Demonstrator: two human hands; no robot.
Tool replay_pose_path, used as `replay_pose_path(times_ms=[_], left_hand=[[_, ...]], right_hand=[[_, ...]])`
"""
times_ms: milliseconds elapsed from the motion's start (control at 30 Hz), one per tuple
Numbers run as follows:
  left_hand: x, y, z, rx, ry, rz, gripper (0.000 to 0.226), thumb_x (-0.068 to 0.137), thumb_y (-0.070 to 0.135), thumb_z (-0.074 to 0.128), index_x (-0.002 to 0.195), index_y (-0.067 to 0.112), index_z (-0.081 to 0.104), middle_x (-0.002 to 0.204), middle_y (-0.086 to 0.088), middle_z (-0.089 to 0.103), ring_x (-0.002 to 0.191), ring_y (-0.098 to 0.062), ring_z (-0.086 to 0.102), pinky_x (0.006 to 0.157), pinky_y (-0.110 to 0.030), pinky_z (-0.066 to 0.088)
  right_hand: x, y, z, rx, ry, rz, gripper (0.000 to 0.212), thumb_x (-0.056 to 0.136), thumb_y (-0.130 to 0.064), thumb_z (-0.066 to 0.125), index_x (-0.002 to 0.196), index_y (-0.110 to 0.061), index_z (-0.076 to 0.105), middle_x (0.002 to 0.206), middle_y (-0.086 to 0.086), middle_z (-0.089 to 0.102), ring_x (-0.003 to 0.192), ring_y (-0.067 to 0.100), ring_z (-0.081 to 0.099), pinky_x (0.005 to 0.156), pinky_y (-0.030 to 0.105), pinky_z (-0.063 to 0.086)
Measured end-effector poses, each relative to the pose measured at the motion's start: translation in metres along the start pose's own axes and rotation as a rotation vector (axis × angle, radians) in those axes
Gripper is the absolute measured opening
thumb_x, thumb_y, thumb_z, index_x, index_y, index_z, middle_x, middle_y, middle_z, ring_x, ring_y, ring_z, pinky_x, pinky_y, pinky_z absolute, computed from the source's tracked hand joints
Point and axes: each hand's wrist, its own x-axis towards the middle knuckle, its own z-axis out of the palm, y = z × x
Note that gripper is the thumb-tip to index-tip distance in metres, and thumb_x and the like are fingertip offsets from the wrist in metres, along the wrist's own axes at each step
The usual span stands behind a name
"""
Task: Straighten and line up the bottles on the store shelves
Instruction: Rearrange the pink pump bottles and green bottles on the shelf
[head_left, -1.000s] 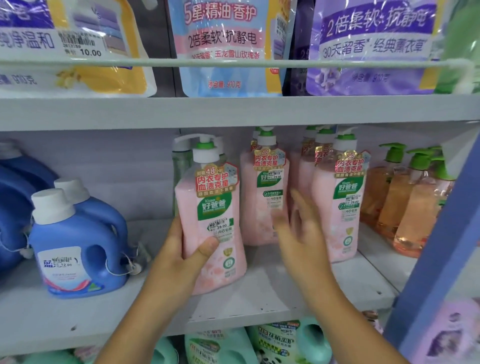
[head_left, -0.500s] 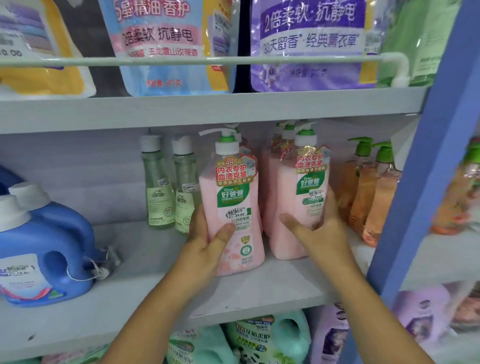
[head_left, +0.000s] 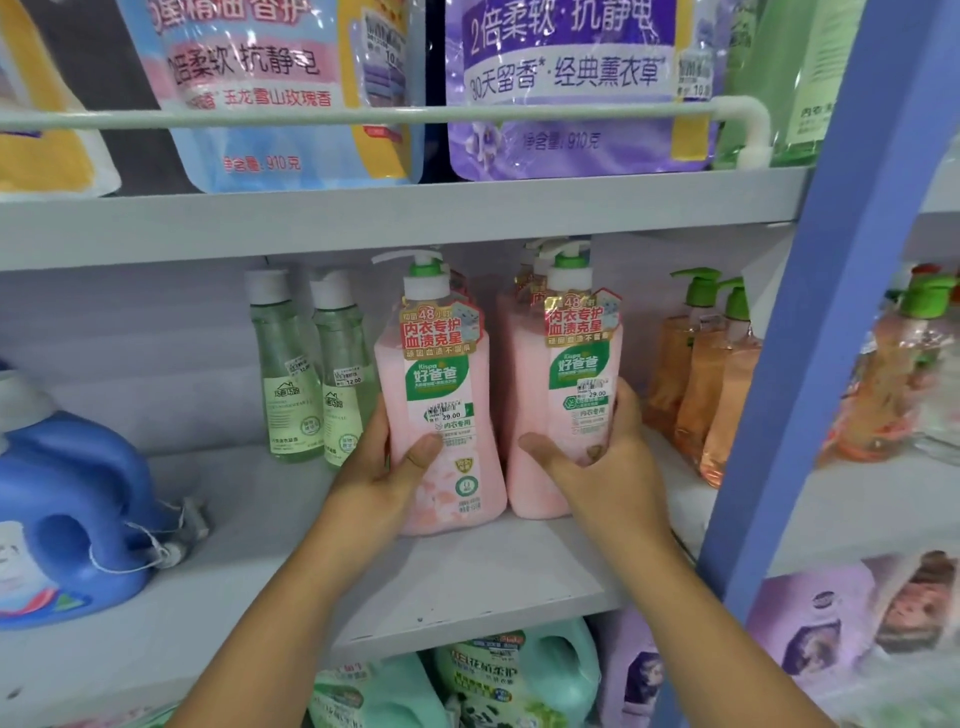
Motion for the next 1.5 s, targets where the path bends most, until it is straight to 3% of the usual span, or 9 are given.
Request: replay_pose_path(times_ms=[167, 333, 433, 533, 600, 767, 933, 1067, 1500], left_hand=[[-0.001, 0.001, 0.001, 0.049, 0.023, 0.002, 0.042, 0.099, 0.025, 0.063, 0.137, 0.04, 0.053, 0.117, 0.026, 0.072, 0.106, 0.005, 0.069, 0.082, -0.01, 0.053], [-0.005, -0.002, 0.009, 0.093, 0.042, -0.005, 0.042, 0.103, 0.031, 0.055, 0.126, 0.062, 0.04, 0.124, 0.037, 0.061, 0.109, 0.021, 0.058, 0.083, 0.003, 0.042], [0.012, -0.003, 0.01, 0.023, 0.105, -0.103, 0.022, 0.105, 0.045, 0.048, 0.123, 0.056, 0.054, 0.116, 0.03, 0.07, 0.113, 0.004, 0.066, 0.094, -0.015, 0.051], [0.026, 0.011, 0.008, -0.329, 0.325, -0.223, 0.053, 0.104, 0.065, 0.023, 0.121, 0.041, 0.066, 0.119, 0.012, 0.072, 0.114, -0.011, 0.066, 0.1, -0.035, 0.05], [0.033, 0.021, 0.009, -0.454, 0.37, -0.302, 0.067, 0.102, 0.068, 0.018, 0.125, 0.03, 0.068, 0.122, 0.006, 0.073, 0.114, -0.013, 0.068, 0.101, -0.036, 0.05], [0.039, 0.024, 0.029, -0.463, 0.354, -0.372, 0.068, 0.101, 0.069, 0.024, 0.106, 0.028, 0.078, 0.094, -0.004, 0.08, 0.083, -0.021, 0.078, 0.063, -0.028, 0.056], [0.035, 0.021, 0.031, -0.52, 0.323, -0.38, 0.07, 0.1, 0.072, 0.021, 0.091, 0.027, 0.074, 0.077, -0.001, 0.079, 0.063, -0.016, 0.076, 0.057, -0.027, 0.053], [0.034, 0.021, 0.031, -0.49, 0.31, -0.387, 0.072, 0.099, 0.073, 0.022, 0.1, 0.026, 0.077, 0.09, -0.003, 0.081, 0.085, -0.024, 0.077, 0.064, -0.029, 0.055], [0.036, 0.015, 0.028, -0.366, 0.245, -0.384, 0.073, 0.099, 0.073, 0.024, 0.113, 0.024, 0.076, 0.1, -0.004, 0.08, 0.089, -0.023, 0.078, 0.081, -0.034, 0.057]], right_hand=[[0.007, 0.002, -0.004, 0.089, -0.016, 0.039, 0.081, 0.066, -0.042, 0.091, 0.127, -0.051, 0.038, 0.113, -0.018, 0.07, 0.095, -0.002, 0.069, 0.079, 0.021, 0.057], [0.007, 0.003, 0.001, 0.026, -0.028, 0.034, 0.072, 0.073, -0.043, 0.084, 0.13, -0.048, 0.041, 0.116, -0.016, 0.068, 0.09, -0.006, 0.068, 0.068, 0.008, 0.05], [0.007, 0.001, -0.004, 0.144, 0.008, 0.044, 0.083, 0.076, -0.064, 0.069, 0.149, -0.042, 0.037, 0.137, -0.015, 0.061, 0.119, 0.005, 0.062, 0.094, 0.028, 0.053], [0.015, -0.01, -0.009, 0.414, 0.226, 0.214, 0.061, 0.094, -0.063, 0.043, 0.149, -0.036, 0.048, 0.148, -0.014, 0.054, 0.133, 0.008, 0.051, 0.114, 0.038, 0.041], [0.029, -0.015, -0.01, 0.477, 0.253, 0.362, 0.061, 0.097, -0.066, 0.033, 0.141, -0.033, 0.059, 0.138, -0.011, 0.064, 0.126, 0.015, 0.059, 0.11, 0.04, 0.045], [0.055, -0.024, -0.008, 0.335, 0.065, 0.624, 0.076, 0.097, -0.076, 0.017, 0.082, -0.024, 0.071, 0.074, 0.0, 0.072, 0.073, 0.021, 0.066, 0.082, 0.033, 0.048], [0.061, -0.016, -0.002, 0.357, -0.018, 0.693, 0.086, 0.094, -0.08, 0.013, 0.076, -0.022, 0.074, 0.057, 0.0, 0.072, 0.07, 0.022, 0.069, 0.065, 0.028, 0.043], [0.062, -0.017, -0.004, 0.366, -0.014, 0.678, 0.085, 0.095, -0.079, 0.014, 0.08, -0.021, 0.074, 0.063, 0.001, 0.072, 0.068, 0.021, 0.069, 0.06, 0.026, 0.04], [0.058, -0.023, -0.003, 0.399, -0.003, 0.652, 0.08, 0.096, -0.077, 0.017, 0.084, -0.022, 0.073, 0.078, 0.003, 0.074, 0.071, 0.021, 0.068, 0.061, 0.026, 0.039]])
